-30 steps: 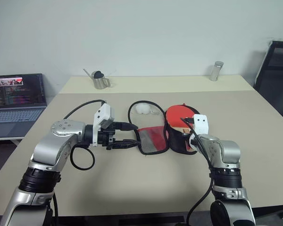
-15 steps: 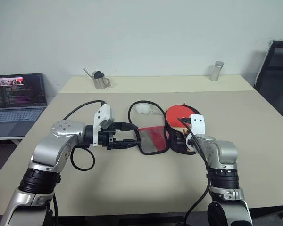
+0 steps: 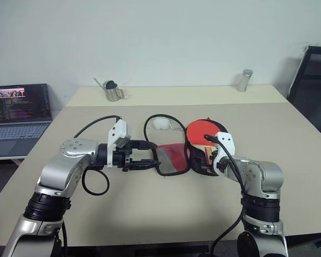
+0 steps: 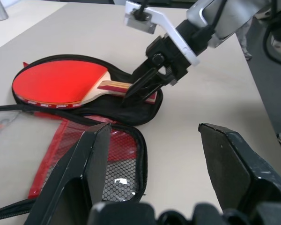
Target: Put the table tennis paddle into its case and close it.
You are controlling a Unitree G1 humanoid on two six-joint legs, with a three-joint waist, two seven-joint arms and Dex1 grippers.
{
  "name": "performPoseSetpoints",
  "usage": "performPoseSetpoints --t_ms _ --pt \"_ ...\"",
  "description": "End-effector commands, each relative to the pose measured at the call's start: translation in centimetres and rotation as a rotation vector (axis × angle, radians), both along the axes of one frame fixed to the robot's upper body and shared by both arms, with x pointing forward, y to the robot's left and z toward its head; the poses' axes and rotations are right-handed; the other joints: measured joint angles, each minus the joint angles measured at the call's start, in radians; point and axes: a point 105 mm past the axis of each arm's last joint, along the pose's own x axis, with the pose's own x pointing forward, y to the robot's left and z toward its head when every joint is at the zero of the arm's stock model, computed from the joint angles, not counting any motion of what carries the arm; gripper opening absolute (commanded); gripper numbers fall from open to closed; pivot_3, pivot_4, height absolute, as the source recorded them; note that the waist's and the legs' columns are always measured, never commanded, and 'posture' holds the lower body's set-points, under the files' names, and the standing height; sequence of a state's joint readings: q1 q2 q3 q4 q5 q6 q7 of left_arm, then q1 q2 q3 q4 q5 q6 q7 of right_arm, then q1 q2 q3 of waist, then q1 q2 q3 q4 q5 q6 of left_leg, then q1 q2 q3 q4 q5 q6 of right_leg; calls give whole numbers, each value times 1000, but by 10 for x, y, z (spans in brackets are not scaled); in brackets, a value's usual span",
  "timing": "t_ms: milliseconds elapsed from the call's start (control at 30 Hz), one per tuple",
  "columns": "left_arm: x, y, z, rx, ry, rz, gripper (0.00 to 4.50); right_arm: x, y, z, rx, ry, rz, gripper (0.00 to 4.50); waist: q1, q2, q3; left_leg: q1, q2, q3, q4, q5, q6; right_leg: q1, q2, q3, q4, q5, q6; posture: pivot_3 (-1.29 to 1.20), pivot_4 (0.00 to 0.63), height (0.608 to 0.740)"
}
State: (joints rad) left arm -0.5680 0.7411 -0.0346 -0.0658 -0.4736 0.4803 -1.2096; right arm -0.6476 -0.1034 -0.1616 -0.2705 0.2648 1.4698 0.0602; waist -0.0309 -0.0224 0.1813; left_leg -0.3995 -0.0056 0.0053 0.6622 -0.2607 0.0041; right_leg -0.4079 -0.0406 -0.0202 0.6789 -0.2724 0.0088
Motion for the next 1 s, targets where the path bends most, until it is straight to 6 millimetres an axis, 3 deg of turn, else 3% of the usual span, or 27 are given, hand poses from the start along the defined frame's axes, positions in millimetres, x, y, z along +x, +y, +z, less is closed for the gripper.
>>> performPoseSetpoints --t_ms 33,233,467,833,1000 --pt "6 9 8 -9 -52 53 3261 -12 -1 34 -22 -139 145 4445 0 0 0 0 0 0 0 0 0 0 0 0 0 0 0 0 150 740" --pt "24 30 4 -11 -59 181 3261 -37 -5 82 -102 -345 402 4445 -2 -1 0 0 0 0 0 0 0 0 0 0 -1 0 0 0 150 740" --pt "51 57 -13 86 -69 289 3261 -58 -8 120 -100 -445 612 4445 2 -2 1 0 0 0 0 0 0 0 1 -1 -1 0 0 0 150 740" --pt "75 81 -43 172 -41 355 3261 -84 -15 134 -171 -480 815 4445 5 -3 2 -1 0 -1 0 0 0 0 0 -1 -2 0 0 0 150 740" --pt "92 70 -61 195 -39 393 3261 -82 -16 134 -179 -489 816 4445 10 -4 2 -2 0 -1 1 0 0 0 -1 -2 -2 0 0 0 150 740"
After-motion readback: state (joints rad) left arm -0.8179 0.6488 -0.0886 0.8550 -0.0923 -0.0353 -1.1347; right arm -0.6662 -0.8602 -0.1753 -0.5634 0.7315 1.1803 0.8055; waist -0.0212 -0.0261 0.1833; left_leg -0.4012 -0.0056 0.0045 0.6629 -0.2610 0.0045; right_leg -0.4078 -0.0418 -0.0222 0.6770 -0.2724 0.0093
